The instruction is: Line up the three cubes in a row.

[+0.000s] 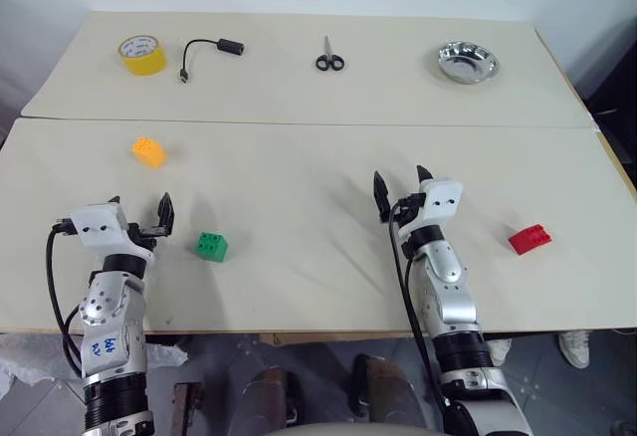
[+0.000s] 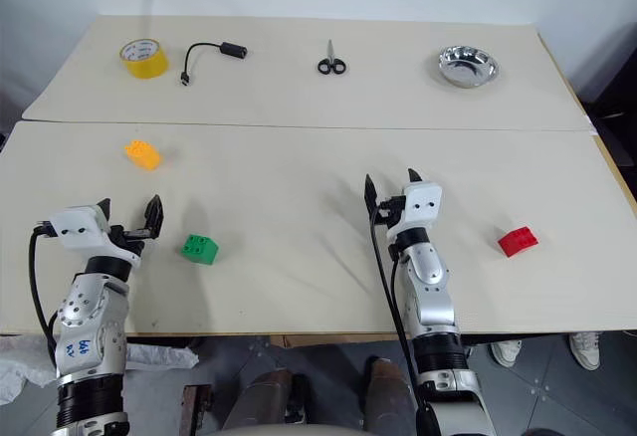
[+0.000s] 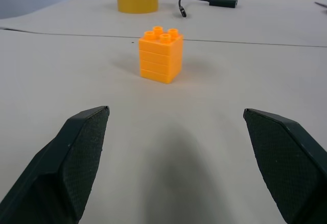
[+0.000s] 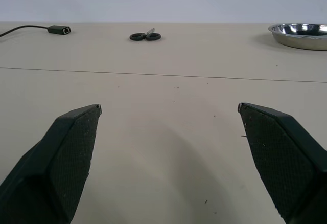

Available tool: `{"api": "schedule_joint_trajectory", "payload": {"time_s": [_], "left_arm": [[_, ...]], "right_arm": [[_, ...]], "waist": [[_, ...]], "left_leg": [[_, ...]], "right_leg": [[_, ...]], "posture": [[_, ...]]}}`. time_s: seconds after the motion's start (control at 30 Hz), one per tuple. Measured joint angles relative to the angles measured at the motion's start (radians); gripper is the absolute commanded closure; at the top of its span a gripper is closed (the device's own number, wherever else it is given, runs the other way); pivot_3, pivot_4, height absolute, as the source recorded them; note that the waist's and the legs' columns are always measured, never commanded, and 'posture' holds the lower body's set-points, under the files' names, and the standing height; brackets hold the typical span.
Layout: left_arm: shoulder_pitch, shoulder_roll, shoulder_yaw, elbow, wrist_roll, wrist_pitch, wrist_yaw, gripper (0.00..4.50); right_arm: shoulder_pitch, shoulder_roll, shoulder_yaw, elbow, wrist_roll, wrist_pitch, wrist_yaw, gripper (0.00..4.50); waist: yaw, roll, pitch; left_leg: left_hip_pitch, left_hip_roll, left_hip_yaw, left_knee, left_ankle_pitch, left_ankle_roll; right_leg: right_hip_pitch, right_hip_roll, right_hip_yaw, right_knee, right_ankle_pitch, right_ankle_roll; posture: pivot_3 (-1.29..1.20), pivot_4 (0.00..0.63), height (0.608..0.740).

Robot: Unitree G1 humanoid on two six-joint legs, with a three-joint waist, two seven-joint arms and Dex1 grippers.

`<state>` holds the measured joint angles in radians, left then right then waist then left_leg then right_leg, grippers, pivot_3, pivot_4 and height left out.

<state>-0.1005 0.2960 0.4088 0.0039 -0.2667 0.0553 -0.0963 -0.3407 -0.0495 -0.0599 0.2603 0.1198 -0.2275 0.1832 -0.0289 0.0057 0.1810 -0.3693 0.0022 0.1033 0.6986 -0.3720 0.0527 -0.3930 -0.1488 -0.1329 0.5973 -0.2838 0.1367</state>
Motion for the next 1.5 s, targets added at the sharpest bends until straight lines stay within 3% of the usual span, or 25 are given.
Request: {"api": "schedule_joint_trajectory", "payload": {"time_s": [0.13, 0.23, 0.3, 0.43, 0.53, 0.67, 0.8, 0.87, 0.97, 1.2, 1.37, 1.5], "left_arm": [[0.000, -0.006, 0.005, -0.001, 0.000, -0.006, 0.019, 0.03], [0.031, 0.014, 0.002, -0.050, -0.079, -0.008, -0.101, 0.03], [0.063, 0.096, -0.025, -0.116, -0.156, 0.004, -0.262, 0.03], [0.053, 0.280, -0.081, -0.224, -0.269, 0.081, -0.538, 0.03], [-0.002, 0.399, -0.179, -0.240, -0.306, 0.140, -0.753, 0.03], [-0.087, 0.465, -0.296, -0.232, -0.319, 0.177, -0.958, 0.03], [-0.154, 0.465, -0.390, -0.201, -0.300, 0.177, -1.080, 0.03], [-0.179, 0.442, -0.439, -0.168, -0.264, 0.149, -1.118, 0.03], [-0.215, 0.392, -0.499, -0.130, -0.216, 0.124, -1.138, 0.03], [-0.301, 0.330, -0.514, -0.098, -0.201, 0.106, -1.143, 0.03], [-0.326, 0.294, -0.505, -0.067, -0.202, 0.099, -1.133, 0.03], [-0.316, 0.296, -0.502, -0.078, -0.202, 0.114, -1.135, 0.03]], "right_arm": [[0.004, -0.007, -0.001, -0.019, 0.001, 0.010, 0.003, 0.00], [0.031, -0.018, -0.003, -0.083, 0.105, 0.053, 0.093, 0.00], [0.083, -0.046, -0.012, -0.231, 0.288, 0.170, 0.193, 0.00], [0.180, -0.277, -0.059, -0.492, 0.452, 0.354, 0.327, 0.00], [0.290, -0.456, -0.188, -0.624, 0.550, 0.470, 0.384, 0.00], [0.445, -0.569, -0.394, -0.700, 0.618, 0.522, 0.420, 0.00], [0.665, -0.573, -0.589, -0.716, 0.608, 0.490, 0.472, 0.00], [0.810, -0.544, -0.689, -0.641, 0.559, 0.439, 0.516, 0.00], [0.921, -0.504, -0.740, -0.504, 0.531, 0.402, 0.577, 0.00], [0.884, -0.552, -0.766, -0.387, 0.501, 0.375, 0.632, 0.00], [0.765, -0.720, -0.697, -0.436, 0.542, 0.581, 0.620, 0.00], [0.584, -0.858, -0.600, -0.379, 0.521, 0.758, 0.551, 0.00]], "waist": [[0.001, 0.000, 0.000], [0.001, 0.000, 0.000], [0.002, 0.001, 0.001], [0.013, 0.003, 0.002], [0.027, 0.004, 0.002], [0.031, 0.005, 0.003], [0.036, 0.005, 0.002], [0.053, 0.006, 0.002], [0.052, 0.006, 0.002], [0.022, 0.008, 0.001], [0.029, 0.008, 0.001], [0.033, 0.008, 0.001]], "left_leg": [[0.000, 0.000, 0.000, 0.000, 0.000, 0.000], [-0.001, 0.000, 0.000, 0.000, 0.000, 0.000], [-0.002, 0.001, -0.003, 0.000, 0.000, 0.000], [-0.001, -0.002, -0.004, 0.001, 0.000, 0.000], [-0.001, -0.002, -0.002, 0.000, -0.001, 0.000], [-0.001, -0.001, 0.000, -0.001, 0.000, 0.000], [0.000, -0.002, 0.002, -0.002, 0.000, 0.000], [0.000, -0.005, 0.003, -0.002, -0.001, 0.000], [0.000, -0.003, 0.004, -0.002, 0.000, 0.001], [0.006, 0.000, 0.009, -0.002, 0.000, 0.001], [0.006, 0.000, 0.009, -0.001, 0.000, 0.001], [0.002, -0.001, 0.006, 0.002, 0.000, 0.002]], "right_leg": [[0.000, 0.000, 0.000, 0.000, 0.000, 0.000], [0.000, 0.000, 0.000, -0.001, 0.000, 0.000], [0.000, 0.000, -0.001, 0.000, 0.000, 0.000], [0.001, -0.002, 0.001, -0.001, 0.000, 0.000], [0.001, -0.001, 0.001, -0.002, 0.000, 0.000], [0.001, 0.001, 0.002, -0.003, 0.000, 0.000], [0.001, 0.002, 0.003, -0.004, 0.000, 0.000], [0.001, 0.002, 0.004, -0.005, 0.000, 0.001], [0.001, 0.002, 0.006, -0.006, 0.001, 0.002], [0.001, 0.002, 0.013, -0.002, 0.001, 0.002], [0.001, 0.001, 0.013, -0.002, 0.001, 0.002], [0.000, -0.001, 0.011, -0.002, 0.001, 0.002]], "posture": [[0.00, 0.150, 0.740], [0.00, 0.150, 0.740], [0.00, 0.150, 0.740], [0.00, 0.150, 0.740], [0.00, 0.150, 0.740], [0.00, 0.150, 0.740], [0.00, 0.150, 0.740], [0.00, 0.150, 0.740], [0.00, 0.150, 0.740], [0.00, 0.150, 0.740], [0.00, 0.150, 0.740], [0.00, 0.150, 0.740]]}}
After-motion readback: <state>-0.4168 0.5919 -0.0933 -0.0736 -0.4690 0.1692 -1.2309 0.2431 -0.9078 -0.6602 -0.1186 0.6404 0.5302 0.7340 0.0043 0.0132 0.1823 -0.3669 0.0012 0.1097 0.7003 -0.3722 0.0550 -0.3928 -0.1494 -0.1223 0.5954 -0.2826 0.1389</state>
